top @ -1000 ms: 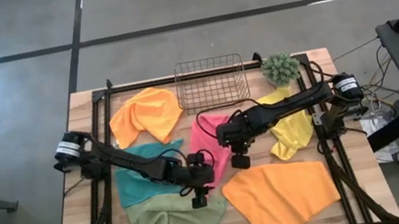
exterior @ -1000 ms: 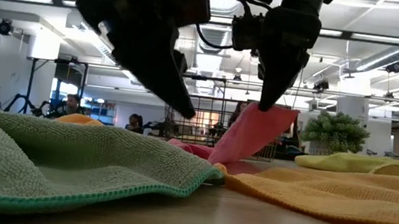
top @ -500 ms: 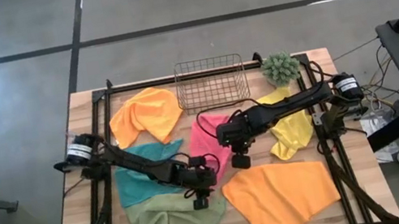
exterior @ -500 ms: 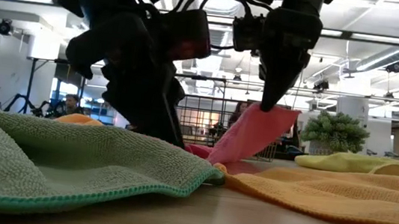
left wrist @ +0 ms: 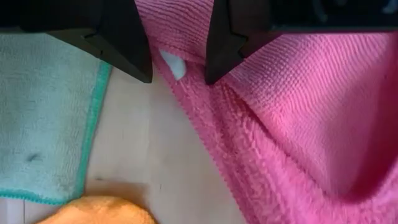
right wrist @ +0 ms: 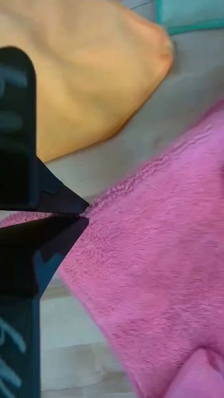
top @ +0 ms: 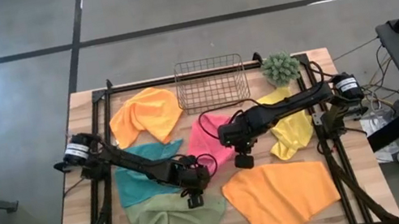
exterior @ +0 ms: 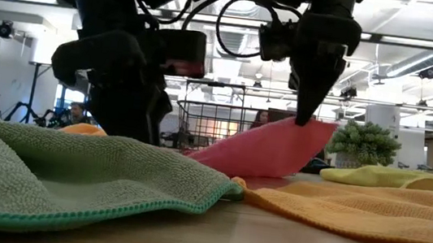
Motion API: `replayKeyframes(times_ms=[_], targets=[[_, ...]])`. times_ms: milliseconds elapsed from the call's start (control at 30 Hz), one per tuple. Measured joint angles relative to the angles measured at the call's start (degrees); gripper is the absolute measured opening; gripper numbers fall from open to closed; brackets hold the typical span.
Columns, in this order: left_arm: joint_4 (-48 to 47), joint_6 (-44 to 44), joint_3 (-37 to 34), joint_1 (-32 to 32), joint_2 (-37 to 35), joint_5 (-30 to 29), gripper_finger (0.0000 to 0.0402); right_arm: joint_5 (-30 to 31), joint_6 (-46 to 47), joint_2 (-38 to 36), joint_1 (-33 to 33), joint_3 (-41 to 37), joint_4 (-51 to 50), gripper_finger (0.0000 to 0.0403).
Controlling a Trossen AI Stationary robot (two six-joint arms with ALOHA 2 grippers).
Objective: Fold microfiber towels
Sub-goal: Fold the pink microfiber cloth
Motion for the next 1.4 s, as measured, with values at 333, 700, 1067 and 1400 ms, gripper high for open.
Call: replayKeyframes(times_ms=[333, 700, 1067, 1400], targets=[[-7.1, -1.5, -1.7, 0.0, -5.5, 0.0, 0.0137, 0.5, 1.7, 0.0, 0.7, 0.0, -5.1, 0.0008], [-4.4, -4.2, -0.8, -0.6, -10.5, -2.7, 0.0137, 1.1, 2.5, 0.0, 1.0, 0.0, -4.9, 0.0008], [4.8, 1.6, -0.7, -0.7, -7.8, -4.7, 0.0137, 1.1, 3.5, 0.0, 1.0, 0.0, -4.7, 0.0008], [5.5, -2.9, -0.7, -1.9, -3.7, -4.5, 0.0137, 1.1, 3.8, 0.0, 1.0, 0.0, -4.7, 0.0008]])
